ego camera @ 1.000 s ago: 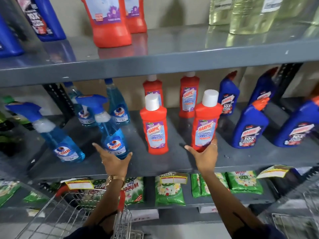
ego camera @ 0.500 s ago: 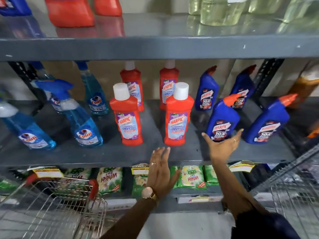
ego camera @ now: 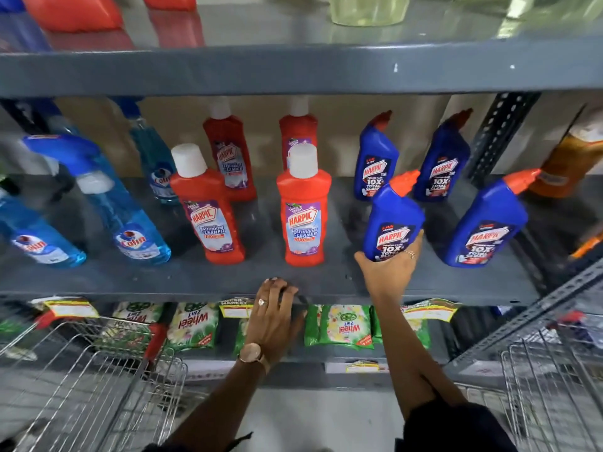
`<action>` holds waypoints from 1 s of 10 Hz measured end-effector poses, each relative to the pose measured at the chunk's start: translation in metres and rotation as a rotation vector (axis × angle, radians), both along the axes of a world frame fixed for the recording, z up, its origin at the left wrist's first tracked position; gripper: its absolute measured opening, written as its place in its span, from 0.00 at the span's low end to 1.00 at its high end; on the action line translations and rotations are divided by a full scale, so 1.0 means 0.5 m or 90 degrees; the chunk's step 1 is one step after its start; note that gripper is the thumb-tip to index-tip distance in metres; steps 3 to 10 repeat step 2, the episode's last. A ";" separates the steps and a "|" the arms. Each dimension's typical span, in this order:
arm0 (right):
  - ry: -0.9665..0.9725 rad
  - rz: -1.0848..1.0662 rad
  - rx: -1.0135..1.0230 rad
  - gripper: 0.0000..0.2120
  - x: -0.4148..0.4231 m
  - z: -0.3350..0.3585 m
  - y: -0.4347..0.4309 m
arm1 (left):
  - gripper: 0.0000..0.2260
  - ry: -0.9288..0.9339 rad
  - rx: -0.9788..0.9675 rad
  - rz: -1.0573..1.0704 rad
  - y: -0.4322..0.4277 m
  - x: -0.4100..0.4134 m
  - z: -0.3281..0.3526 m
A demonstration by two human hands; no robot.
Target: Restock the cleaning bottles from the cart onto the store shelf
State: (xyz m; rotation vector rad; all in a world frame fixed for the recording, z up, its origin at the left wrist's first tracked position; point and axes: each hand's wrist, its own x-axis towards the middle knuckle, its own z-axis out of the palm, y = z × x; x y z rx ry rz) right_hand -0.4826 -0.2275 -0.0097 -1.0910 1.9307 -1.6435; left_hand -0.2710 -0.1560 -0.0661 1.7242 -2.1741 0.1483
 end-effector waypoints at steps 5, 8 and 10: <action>-0.001 0.014 0.029 0.62 -0.002 0.027 0.025 | 0.20 -0.026 0.006 -0.042 0.004 0.005 0.011; -0.001 0.014 0.029 0.62 -0.002 0.027 0.025 | 0.20 -0.026 0.006 -0.042 0.004 0.005 0.011; -0.001 0.014 0.029 0.62 -0.002 0.027 0.025 | 0.20 -0.026 0.006 -0.042 0.004 0.005 0.011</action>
